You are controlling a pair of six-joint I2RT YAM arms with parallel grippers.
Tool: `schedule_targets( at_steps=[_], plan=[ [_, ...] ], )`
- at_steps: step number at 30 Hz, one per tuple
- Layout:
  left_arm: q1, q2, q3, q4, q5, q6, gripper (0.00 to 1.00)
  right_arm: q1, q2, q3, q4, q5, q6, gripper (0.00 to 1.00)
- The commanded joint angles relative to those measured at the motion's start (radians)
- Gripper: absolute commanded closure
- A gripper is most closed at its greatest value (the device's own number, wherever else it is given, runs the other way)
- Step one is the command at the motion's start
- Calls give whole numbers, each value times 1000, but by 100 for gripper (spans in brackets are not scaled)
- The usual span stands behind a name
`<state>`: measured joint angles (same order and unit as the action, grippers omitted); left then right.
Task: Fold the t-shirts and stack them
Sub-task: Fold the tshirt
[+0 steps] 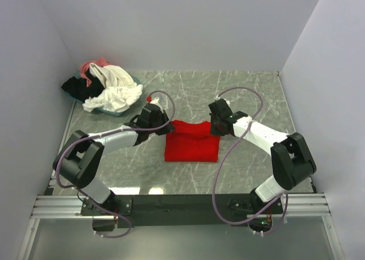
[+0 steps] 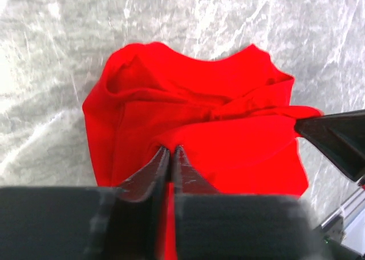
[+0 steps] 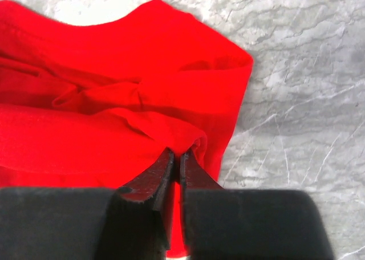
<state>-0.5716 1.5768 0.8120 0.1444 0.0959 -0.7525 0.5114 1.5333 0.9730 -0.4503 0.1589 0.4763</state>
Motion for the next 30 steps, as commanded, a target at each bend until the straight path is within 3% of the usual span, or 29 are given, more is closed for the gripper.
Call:
schedule_targets(
  at_steps=[1, 4, 8, 12, 16, 22, 30],
  plan=[
    [9, 2, 78, -37, -65, 22, 86, -17, -5, 75, 32, 30, -22, 76],
    [9, -43, 111, -111, -117, 4, 58, -19, -62, 89, 9, 51, -28, 50],
    [6, -136, 99, -178, -200, 18, 42, -19, -206, 56, 6, 79, -18, 39],
    [-23, -231, 38, -163, -223, 9, 48, -14, -333, -2, 54, -16, -8, 38],
    [-150, -238, -17, -31, -205, -14, 54, -11, -306, -43, 116, -156, 11, 40],
    [-295, -111, -14, 58, -191, -62, 55, -2, -210, -49, 113, -217, 39, 43],
    [-330, 46, -20, 129, -167, -110, 55, 61, -303, -249, 153, -223, 107, 43]
  ],
)
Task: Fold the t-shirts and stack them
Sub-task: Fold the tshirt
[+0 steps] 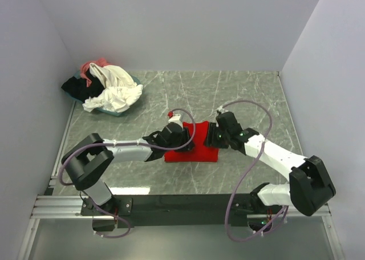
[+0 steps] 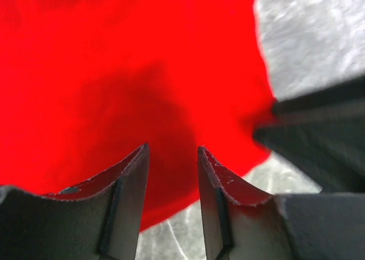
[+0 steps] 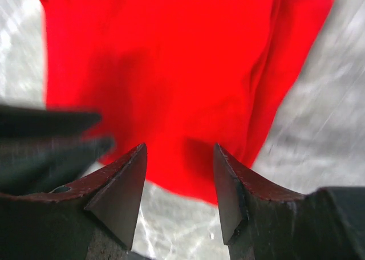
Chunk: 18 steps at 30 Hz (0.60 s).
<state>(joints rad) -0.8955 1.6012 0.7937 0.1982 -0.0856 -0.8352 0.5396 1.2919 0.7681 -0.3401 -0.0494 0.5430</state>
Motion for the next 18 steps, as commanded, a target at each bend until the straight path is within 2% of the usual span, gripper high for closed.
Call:
schedule_targets(
  at_steps=[1, 4, 10, 14, 18],
  plan=[
    [-8, 34, -4, 81, 17, -27, 55, 40, -68, -82, 50, -15, 57, 43],
    [-16, 78, -13, 102, 23, -44, 56, 65, -50, -172, 66, 14, 86, 43],
    [-23, 94, -22, 99, 12, -48, 56, 66, -16, -227, 76, 28, 106, 43],
    [-28, 65, -1, 67, 7, -35, 56, 69, -60, -205, 60, 37, 101, 43],
    [-29, 2, 30, 6, -29, -5, 55, 65, -158, -139, -11, 71, 74, 33]
  ],
)
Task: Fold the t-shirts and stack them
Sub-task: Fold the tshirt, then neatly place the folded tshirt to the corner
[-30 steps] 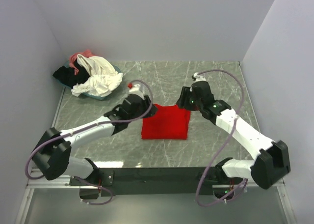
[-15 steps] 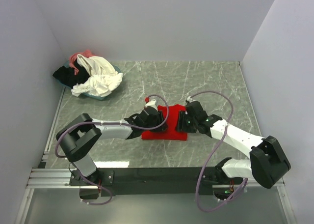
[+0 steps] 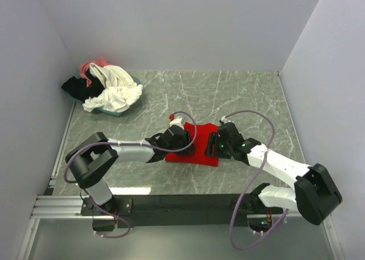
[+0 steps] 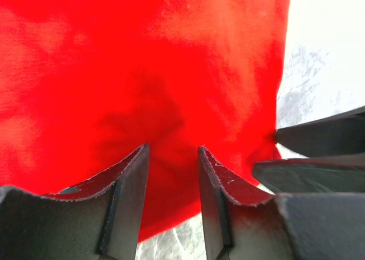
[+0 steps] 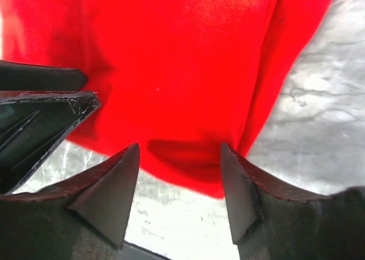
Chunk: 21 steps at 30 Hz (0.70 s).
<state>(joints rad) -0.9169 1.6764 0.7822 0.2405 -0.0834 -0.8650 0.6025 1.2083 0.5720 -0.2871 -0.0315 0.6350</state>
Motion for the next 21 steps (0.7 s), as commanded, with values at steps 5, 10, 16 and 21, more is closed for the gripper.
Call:
schedule_targets(
  at_steps=[5, 10, 16, 21],
  plan=[
    [0, -136, 52, -105, -136, 80, 53, -61, -99, 77, -101, 64, -41, 26],
    [42, -104, 13, -109, -133, 101, 53, -159, -92, 16, -25, -50, -43, 12],
    [72, -28, -29, -57, -95, 103, 54, -224, -59, -24, 67, -149, -40, 9],
    [72, 19, -35, -38, -84, 104, 54, -271, -7, -55, 117, -203, -21, 7]
  ],
)
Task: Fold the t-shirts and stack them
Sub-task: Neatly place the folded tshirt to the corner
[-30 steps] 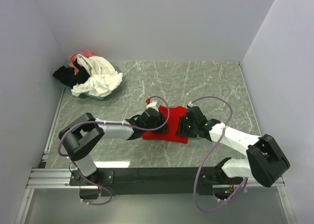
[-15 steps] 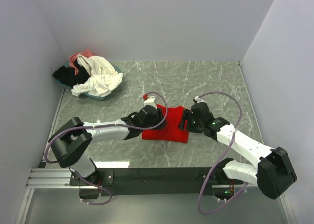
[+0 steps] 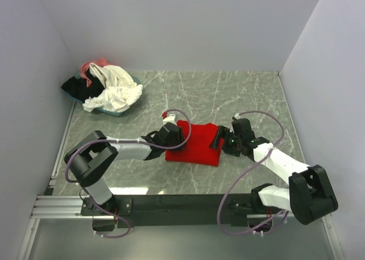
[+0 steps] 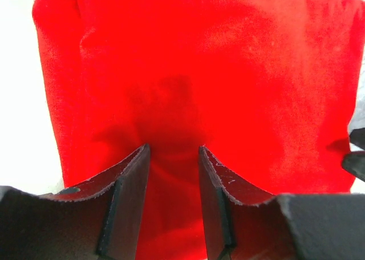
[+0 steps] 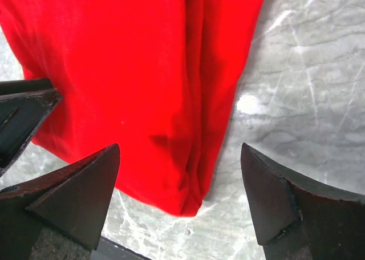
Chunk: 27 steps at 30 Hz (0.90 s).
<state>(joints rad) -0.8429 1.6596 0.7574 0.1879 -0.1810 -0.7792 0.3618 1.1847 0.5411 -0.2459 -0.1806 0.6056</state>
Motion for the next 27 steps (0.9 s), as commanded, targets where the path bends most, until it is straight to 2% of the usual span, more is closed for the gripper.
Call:
schedule_targets(
  at_steps=[1, 13, 21, 27],
  plan=[
    [-2, 43, -18, 21, 17, 17, 54, -37, 27, -30, 91, -59, 13, 7],
    [-2, 37, -73, 68, 49, -9, 55, -50, 211, -92, 299, -146, 123, 5],
    [-2, 31, -81, 81, 69, -26, 55, 45, 256, -35, 293, -74, 141, 5],
    [-4, 40, -70, 91, 83, -32, 55, 92, 328, 10, 296, -45, 148, 11]
  ],
)
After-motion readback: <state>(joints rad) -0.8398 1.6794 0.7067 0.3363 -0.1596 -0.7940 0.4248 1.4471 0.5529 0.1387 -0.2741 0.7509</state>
